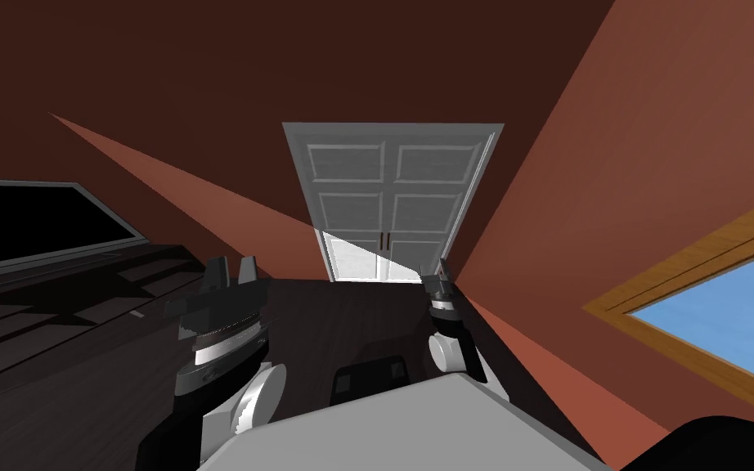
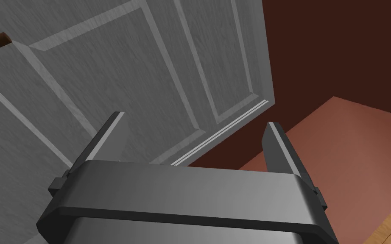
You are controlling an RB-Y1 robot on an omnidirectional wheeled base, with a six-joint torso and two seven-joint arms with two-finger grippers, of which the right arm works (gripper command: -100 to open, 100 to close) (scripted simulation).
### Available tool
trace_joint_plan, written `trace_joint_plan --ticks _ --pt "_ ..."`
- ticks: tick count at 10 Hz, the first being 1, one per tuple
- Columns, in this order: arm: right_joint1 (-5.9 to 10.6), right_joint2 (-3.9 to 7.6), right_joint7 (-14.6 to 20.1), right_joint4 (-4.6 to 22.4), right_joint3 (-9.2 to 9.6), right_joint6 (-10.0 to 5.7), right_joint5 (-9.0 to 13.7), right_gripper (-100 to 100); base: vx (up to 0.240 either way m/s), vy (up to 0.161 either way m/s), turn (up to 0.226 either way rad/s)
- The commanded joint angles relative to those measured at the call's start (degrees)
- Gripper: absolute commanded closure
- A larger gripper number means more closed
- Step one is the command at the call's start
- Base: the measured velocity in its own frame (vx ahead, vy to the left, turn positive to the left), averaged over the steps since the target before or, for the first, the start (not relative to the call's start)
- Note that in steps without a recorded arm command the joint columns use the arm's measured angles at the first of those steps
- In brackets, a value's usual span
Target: Pull the door open
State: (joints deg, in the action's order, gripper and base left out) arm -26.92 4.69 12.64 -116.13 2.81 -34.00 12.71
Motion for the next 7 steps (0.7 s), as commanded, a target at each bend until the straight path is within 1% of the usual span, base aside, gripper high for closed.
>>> trace_joint_plan --ticks 1,7 --pt "0.09 0.31 1.6 1.1 0.29 -0.18 0.8 -100 0.094 -0.004 0.026" --pt "0.52 1.61 7.9 6.7 1.42 -1.93 3.8 -100 0.093 -0.004 0.031"
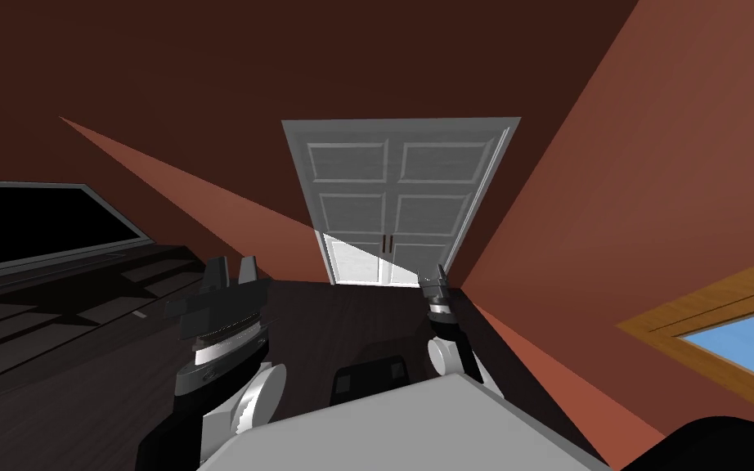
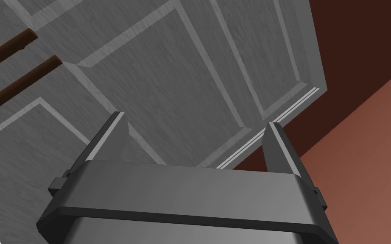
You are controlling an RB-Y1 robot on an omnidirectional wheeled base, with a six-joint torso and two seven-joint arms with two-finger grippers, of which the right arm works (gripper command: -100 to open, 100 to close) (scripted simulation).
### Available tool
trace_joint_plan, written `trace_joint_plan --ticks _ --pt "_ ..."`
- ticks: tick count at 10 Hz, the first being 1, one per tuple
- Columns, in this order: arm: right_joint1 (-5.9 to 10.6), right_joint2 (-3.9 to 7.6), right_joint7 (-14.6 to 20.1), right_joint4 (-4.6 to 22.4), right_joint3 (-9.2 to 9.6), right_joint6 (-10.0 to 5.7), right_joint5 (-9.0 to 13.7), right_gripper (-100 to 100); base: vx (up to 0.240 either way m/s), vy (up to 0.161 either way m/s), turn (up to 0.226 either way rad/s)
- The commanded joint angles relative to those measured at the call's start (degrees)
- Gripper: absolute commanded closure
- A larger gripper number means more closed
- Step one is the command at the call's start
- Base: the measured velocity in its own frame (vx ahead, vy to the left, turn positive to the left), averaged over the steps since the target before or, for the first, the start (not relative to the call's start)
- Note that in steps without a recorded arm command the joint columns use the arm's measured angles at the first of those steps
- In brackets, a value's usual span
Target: Pull the door open
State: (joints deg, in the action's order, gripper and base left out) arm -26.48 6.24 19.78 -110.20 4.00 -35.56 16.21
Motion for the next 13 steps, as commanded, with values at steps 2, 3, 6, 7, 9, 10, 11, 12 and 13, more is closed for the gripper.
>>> trace_joint_plan --ticks 2,3,6,7,9,10,11,12,13 --pt "0.24 0.49 2.9 2.7 0.62 -0.99 1.3 -100 0.106 0.009 0.032" --pt "0.32 0.70 4.0 3.7 0.82 -1.30 1.9 -100 0.097 -0.013 0.038" --pt "0.57 1.33 7.4 6.8 1.42 -2.25 3.5 -100 0.102 0.003 0.031" --pt "0.65 1.54 8.6 7.8 1.62 -2.57 4.0 -100 0.096 -0.003 0.044" --pt "0.83 1.95 10.9 9.8 2.04 -3.22 5.1 -100 0.097 -0.007 0.034" --pt "0.92 2.15 12.0 10.9 2.24 -3.55 5.7 -100 0.089 -0.011 0.036" --pt "1.01 2.35 13.2 11.9 2.45 -3.87 6.2 -100 0.085 -0.006 0.039" --pt "1.10 2.55 14.3 12.9 2.66 -4.20 6.8 -100 0.103 -0.007 0.033" --pt "1.19 2.75 15.5 13.9 2.86 -4.53 7.4 -100 0.108 0.009 0.040"
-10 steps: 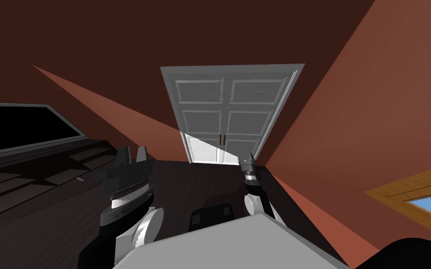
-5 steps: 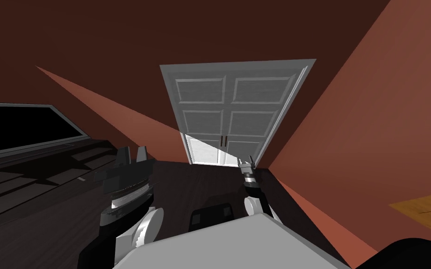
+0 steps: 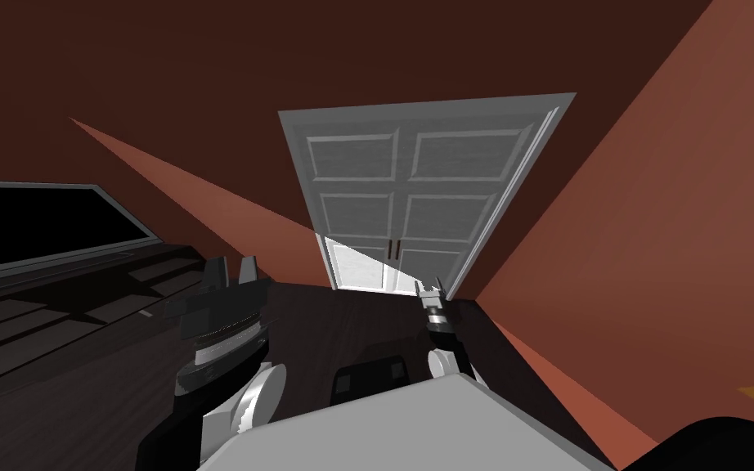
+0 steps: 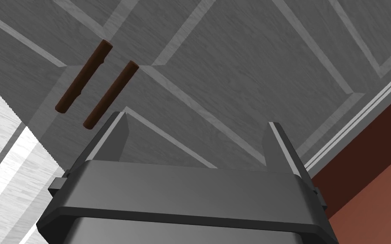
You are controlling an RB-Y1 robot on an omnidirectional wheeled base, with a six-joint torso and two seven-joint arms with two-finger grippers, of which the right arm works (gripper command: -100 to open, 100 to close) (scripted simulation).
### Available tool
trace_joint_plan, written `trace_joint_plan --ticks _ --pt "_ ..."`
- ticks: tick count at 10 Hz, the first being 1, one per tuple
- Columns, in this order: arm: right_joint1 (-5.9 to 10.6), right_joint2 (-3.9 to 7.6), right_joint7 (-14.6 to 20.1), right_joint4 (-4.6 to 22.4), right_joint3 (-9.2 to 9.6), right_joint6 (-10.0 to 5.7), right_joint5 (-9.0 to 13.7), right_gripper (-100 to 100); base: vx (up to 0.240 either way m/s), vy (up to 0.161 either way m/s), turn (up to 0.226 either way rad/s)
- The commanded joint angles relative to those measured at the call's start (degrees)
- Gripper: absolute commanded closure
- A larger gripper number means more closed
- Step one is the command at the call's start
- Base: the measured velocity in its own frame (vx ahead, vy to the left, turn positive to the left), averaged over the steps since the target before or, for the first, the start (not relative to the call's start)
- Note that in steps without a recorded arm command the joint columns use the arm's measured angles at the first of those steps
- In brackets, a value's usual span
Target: Pull the door open
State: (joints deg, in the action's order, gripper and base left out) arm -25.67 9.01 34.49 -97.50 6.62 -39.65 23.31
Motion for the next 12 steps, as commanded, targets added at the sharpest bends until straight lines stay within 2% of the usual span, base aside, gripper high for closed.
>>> trace_joint_plan --ticks 1,12 --pt "0.48 0.17 1.9 2.3 0.44 -0.76 0.8 -100 0.101 0.008 0.033" --pt "1.59 2.18 14.4 13.3 2.65 -4.27 6.8 -100 0.101 -0.006 0.036"
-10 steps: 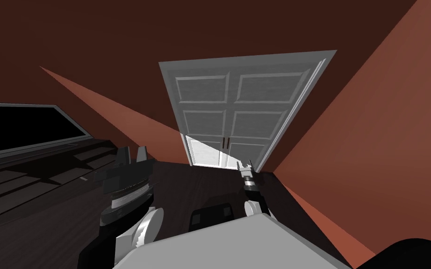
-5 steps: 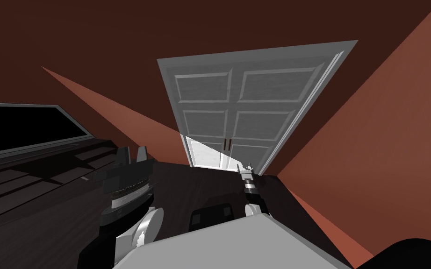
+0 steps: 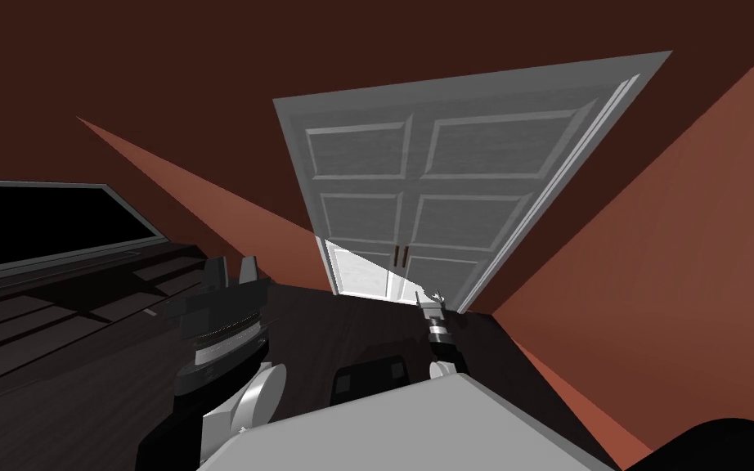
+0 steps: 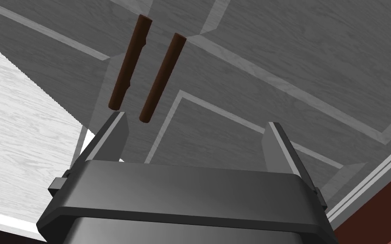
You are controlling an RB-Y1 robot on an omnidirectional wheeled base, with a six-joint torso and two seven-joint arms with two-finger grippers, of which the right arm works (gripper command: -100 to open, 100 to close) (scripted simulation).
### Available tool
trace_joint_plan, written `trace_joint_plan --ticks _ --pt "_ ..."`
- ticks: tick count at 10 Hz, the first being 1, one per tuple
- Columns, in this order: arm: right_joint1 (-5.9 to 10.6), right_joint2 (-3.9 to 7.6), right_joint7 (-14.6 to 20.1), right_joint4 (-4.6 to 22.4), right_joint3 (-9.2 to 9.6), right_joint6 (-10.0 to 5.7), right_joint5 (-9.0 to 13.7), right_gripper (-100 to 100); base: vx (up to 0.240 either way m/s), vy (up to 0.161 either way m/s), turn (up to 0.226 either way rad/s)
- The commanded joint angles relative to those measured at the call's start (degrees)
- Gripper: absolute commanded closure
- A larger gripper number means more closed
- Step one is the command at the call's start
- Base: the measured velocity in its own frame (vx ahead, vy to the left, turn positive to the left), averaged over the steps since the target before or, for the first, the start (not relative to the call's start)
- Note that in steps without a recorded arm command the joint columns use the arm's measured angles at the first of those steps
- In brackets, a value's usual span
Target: Pull the door open
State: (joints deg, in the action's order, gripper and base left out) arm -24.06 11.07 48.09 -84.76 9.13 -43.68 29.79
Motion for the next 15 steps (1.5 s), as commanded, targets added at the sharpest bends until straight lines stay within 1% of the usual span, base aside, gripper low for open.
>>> trace_joint_plan --ticks 1,5,6,10,11,15 --pt "0.08 0.28 1.9 1.5 0.33 -0.53 0.8 -100 0.087 -0.007 0.036" --pt "0.51 0.92 6.1 5.2 1.07 -1.72 2.9 -100 0.096 -0.015 0.034" --pt "0.74 1.21 8.0 6.9 1.41 -2.26 3.8 -100 0.124 -0.003 0.065" --pt "1.18 1.77 11.9 10.2 2.07 -3.33 5.6 -100 0.122 -0.018 0.037" --pt "1.41 2.00 13.5 11.6 2.35 -3.80 6.4 -100 0.134 -0.013 0.043" --pt "2.10 2.65 18.1 15.6 3.12 -5.08 8.6 -100 0.146 -0.020 0.045"
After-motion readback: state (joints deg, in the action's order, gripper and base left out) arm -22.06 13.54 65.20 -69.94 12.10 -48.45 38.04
